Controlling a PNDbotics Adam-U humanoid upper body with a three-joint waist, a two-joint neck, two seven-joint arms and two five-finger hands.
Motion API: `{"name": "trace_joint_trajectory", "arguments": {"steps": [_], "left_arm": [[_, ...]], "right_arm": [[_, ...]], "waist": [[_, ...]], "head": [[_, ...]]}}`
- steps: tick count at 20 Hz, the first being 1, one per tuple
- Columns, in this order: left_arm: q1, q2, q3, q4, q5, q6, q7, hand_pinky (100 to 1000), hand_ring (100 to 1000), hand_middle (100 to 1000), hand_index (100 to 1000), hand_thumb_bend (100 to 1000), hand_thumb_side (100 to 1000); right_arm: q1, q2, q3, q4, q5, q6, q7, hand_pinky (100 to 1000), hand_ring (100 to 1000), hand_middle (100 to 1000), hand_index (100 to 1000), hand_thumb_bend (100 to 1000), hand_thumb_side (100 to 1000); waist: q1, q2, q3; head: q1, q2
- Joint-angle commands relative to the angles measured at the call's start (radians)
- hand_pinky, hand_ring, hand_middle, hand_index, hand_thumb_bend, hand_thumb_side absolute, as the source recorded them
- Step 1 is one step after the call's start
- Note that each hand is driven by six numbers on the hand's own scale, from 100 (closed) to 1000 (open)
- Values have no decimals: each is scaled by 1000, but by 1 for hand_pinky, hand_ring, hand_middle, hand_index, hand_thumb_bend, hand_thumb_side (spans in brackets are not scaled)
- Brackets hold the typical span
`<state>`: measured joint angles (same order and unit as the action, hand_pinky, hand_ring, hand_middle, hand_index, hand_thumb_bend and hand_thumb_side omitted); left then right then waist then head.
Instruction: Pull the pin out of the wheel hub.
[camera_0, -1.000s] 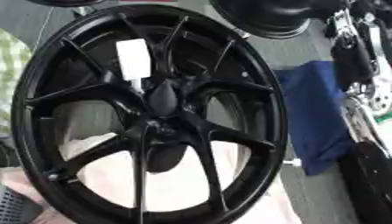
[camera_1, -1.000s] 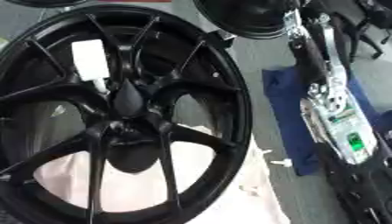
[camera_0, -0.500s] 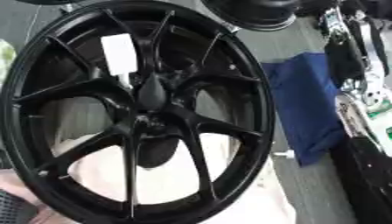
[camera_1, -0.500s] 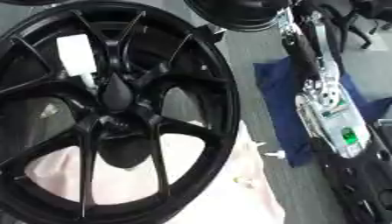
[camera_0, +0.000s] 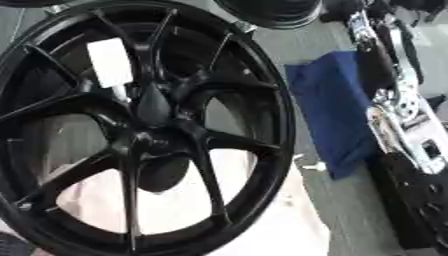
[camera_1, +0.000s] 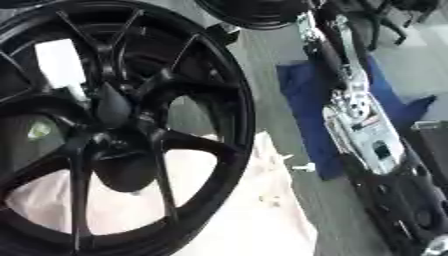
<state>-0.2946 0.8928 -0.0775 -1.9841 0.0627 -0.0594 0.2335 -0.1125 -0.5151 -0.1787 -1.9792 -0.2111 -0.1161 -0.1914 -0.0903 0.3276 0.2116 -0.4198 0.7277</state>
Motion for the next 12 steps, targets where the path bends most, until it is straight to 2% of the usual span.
{"name": "trace_joint_trajectory", "arguments": {"steps": [1,7,12], "left_arm": [[-48,114,-40,-16,-51,20,-50,798,567,580,818,394,695],[-145,266,-140,-16,-144,16,-143,798,646,639,819,434,683],[-179,397,-235,-16,-225,-19,-224,804,722,697,823,459,685]], "right_arm": [[5,-41,-12,-21,16,2,1,969,689,640,772,100,609],[13,-55,-9,-21,21,7,6,969,690,640,772,100,615],[8,-60,-1,-21,22,11,16,970,690,640,772,100,619]], "waist": [[13,-29,4],[27,-33,2],[33,-27,-10]], "head": [[-11,1],[-11,0],[-2,-7]]}}
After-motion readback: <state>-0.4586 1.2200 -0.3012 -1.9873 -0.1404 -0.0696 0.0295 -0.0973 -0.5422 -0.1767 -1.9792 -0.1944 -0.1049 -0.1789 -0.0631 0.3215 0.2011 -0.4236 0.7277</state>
